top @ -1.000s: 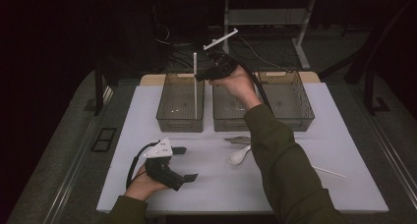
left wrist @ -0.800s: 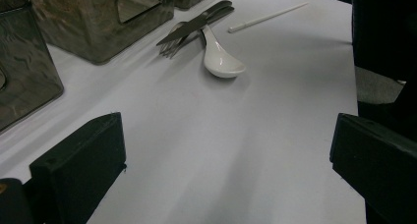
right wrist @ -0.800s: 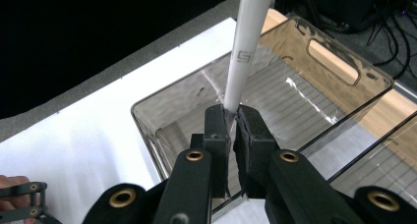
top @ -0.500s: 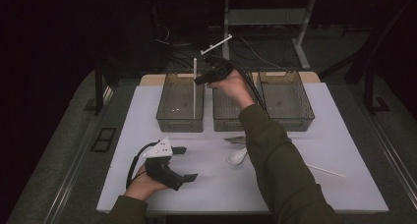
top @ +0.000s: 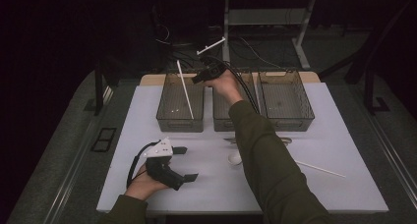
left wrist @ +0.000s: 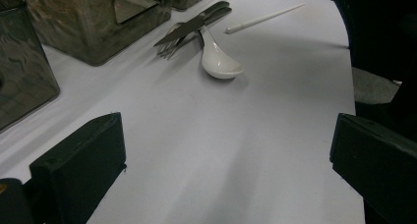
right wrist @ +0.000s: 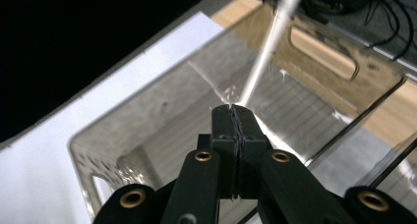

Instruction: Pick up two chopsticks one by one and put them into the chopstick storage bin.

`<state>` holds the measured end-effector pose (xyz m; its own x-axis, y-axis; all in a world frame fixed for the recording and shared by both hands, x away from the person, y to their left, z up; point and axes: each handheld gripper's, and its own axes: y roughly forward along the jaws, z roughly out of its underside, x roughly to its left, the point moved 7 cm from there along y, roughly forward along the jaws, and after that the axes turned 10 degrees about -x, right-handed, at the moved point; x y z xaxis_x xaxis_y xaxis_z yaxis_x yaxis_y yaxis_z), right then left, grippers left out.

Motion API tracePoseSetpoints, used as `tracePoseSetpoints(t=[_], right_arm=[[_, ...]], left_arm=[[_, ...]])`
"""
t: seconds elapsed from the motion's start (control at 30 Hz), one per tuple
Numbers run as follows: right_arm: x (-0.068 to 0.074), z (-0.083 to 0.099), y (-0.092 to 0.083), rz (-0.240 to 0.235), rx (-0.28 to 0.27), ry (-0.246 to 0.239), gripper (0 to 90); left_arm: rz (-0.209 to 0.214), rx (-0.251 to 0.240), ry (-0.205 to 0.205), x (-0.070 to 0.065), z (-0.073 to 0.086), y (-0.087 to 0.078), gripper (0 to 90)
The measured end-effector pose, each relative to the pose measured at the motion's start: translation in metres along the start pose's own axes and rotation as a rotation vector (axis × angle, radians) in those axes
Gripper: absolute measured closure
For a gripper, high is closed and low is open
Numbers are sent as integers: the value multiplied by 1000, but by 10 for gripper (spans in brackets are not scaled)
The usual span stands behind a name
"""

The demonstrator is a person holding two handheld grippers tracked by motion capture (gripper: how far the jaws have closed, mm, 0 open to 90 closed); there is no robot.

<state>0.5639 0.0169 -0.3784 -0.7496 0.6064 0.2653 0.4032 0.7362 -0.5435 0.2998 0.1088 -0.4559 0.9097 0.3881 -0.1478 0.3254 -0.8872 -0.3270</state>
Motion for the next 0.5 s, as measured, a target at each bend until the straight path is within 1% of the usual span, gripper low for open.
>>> tracePoseSetpoints(t=[0.1,0.13,0.17,0.27,0.3,0.37,0.47,0.5], right_arm=[[1,6,5,1,14,-9,882],[2,7,6,-7,17,-6,883],[2,8,6,-5,21,-15,882],[6,8,4,-9,24,-18,874],[6,8,3,-8,21,-26,863],[8,8,1,-15,22,-28,845],[9,11,-2,-22,22,-37,797],[9,12,-3,-18,21,-40,777]], left_arm=[[1,1,-7,-1,0,1,0],[2,1,-7,-1,0,1,0],[1,1,-6,-1,0,1,0],[1,2,0,-1,0,1,0],[-1,3,2,-1,0,1,0],[-2,0,0,-1,0,1,0],[-2,5,3,-1,0,1,0],[-2,7,3,-1,0,1,0]])
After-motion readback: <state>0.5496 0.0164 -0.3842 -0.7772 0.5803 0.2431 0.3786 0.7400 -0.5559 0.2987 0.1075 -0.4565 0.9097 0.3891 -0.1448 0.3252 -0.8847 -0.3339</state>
